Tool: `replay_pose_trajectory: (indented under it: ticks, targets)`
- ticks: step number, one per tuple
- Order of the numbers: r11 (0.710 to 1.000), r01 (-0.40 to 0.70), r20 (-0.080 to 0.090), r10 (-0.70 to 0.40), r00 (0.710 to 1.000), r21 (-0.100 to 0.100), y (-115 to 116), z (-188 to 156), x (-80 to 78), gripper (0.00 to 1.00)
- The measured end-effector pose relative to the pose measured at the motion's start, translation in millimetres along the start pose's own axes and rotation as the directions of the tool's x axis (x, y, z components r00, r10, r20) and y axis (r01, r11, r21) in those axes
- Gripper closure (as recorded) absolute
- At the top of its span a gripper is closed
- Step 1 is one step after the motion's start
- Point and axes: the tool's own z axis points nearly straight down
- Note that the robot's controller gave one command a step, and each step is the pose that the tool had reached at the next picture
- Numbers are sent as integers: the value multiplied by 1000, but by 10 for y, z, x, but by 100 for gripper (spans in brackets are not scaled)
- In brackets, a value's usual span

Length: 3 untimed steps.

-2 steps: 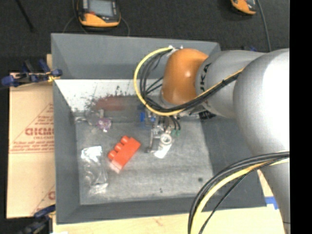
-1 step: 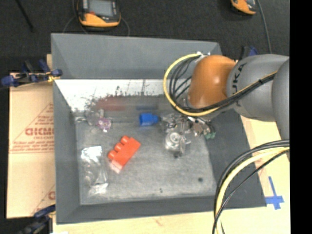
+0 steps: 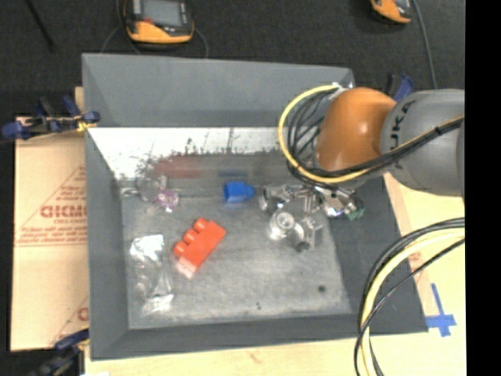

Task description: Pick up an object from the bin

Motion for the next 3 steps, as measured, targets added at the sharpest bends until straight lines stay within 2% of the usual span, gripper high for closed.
replay_pose_trajectory:
  ticks: [1,2,3]
  targets:
    - [1000,-2,1,2,1000,-2,10,-3,-8,100]
    - [1000,-3,0,3,1000,-3,12,-1,-5,0]
    - [999,-54,0,54,999,-1,-473,-66,375,0]
